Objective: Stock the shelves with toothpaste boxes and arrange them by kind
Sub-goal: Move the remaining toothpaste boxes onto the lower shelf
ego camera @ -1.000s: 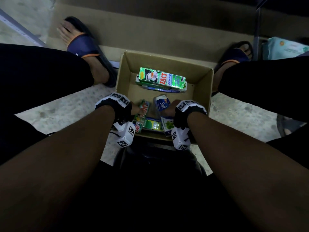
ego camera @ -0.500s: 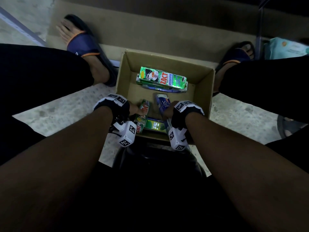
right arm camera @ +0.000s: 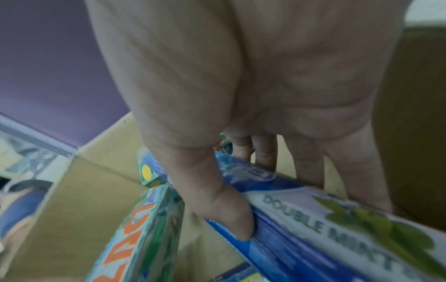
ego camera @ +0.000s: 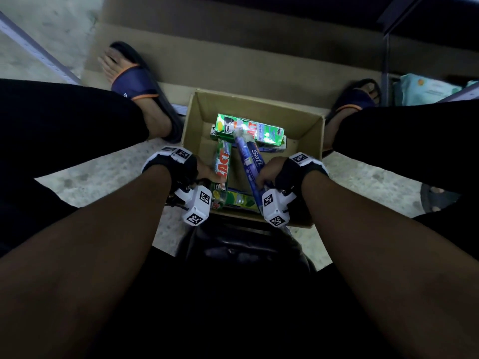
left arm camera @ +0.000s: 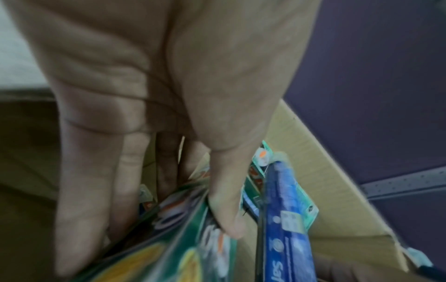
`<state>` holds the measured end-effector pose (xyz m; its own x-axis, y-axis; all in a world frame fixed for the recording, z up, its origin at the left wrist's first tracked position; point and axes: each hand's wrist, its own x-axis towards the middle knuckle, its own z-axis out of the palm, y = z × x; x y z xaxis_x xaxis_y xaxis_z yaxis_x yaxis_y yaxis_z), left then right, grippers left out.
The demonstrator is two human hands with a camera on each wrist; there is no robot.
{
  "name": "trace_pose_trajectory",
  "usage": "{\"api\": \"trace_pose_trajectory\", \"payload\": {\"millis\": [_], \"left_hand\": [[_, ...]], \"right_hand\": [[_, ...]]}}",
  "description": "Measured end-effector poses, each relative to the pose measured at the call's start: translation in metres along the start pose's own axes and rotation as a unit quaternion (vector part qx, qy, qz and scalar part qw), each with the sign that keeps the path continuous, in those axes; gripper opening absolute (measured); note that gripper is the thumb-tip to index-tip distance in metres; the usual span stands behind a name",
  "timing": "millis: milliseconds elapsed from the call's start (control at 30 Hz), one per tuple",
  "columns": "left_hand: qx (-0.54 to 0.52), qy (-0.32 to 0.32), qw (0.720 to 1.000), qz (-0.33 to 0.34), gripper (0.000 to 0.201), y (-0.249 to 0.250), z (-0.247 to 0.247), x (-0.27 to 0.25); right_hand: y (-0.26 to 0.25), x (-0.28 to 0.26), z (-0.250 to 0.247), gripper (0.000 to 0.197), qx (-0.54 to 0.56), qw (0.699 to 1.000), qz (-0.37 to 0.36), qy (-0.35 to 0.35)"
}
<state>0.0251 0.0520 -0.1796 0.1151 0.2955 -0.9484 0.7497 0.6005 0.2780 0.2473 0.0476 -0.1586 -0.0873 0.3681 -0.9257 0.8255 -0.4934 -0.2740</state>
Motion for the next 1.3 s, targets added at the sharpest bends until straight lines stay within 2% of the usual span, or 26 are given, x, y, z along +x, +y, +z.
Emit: {"api": "trace_pose_trajectory", "payload": {"millis": [67,100,167,267,433,500,633,667,733,800,867,1033,1167,1300], "left_hand": [[0.012,-0.021,1.000,-0.001,0.095,0.000,-0.003,-0.001],[0.021,-0.026,0.999,0.001,0.093,0.000,-0.005,0.001],[0.033,-0.013,0.999,0.014,0.082,0.000,-0.007,-0.004],[0.021,0.022,0.999,0.034,0.056,0.003,-0.004,-0.019],[-0.004,0.034,0.995,0.092,0.023,0.012,0.004,-0.038],[-0.008,0.067,0.991,0.118,0.025,0.012,0.002,-0.045],[-0.007,0.138,0.977,0.164,0.053,0.010,-0.001,-0.056],[-0.007,0.152,0.973,0.173,0.054,0.011,-0.001,-0.059],[-0.023,0.166,0.967,0.192,0.041,0.012,-0.004,-0.066],[-0.044,0.172,0.963,0.203,0.035,0.014,-0.005,-0.074],[-0.043,0.176,0.960,0.215,0.042,0.015,-0.008,-0.086],[-0.035,0.196,0.944,0.263,0.043,0.022,-0.022,-0.122],[-0.011,0.238,0.922,0.305,0.045,0.033,-0.038,-0.157],[0.002,0.294,0.889,0.351,0.043,0.047,-0.059,-0.194]], "right_hand": [[0.000,-0.004,-0.001,0.030,0.006,1.000,-0.008,0.000],[0.001,-0.005,-0.001,0.026,-0.011,1.000,-0.013,-0.002],[-0.004,-0.013,-0.002,0.019,-0.022,0.999,-0.031,0.010],[-0.006,-0.022,-0.002,0.014,0.020,0.997,-0.056,0.057],[-0.007,-0.039,-0.003,0.020,0.067,0.990,-0.082,0.091],[-0.009,-0.045,-0.005,0.023,0.072,0.987,-0.087,0.113],[-0.011,-0.058,-0.010,0.026,0.047,0.983,-0.106,0.143],[-0.011,-0.061,-0.011,0.026,0.053,0.983,-0.108,0.142],[-0.013,-0.069,-0.012,0.026,0.070,0.980,-0.117,0.146],[-0.014,-0.078,-0.013,0.040,0.082,0.976,-0.128,0.154],[-0.017,-0.089,-0.015,0.049,0.082,0.973,-0.145,0.161],[-0.029,-0.120,-0.026,0.028,0.078,0.958,-0.213,0.174],[-0.041,-0.146,-0.040,0.034,0.099,0.943,-0.242,0.205],[-0.065,-0.182,-0.058,0.026,0.088,0.930,-0.294,0.205]]}}
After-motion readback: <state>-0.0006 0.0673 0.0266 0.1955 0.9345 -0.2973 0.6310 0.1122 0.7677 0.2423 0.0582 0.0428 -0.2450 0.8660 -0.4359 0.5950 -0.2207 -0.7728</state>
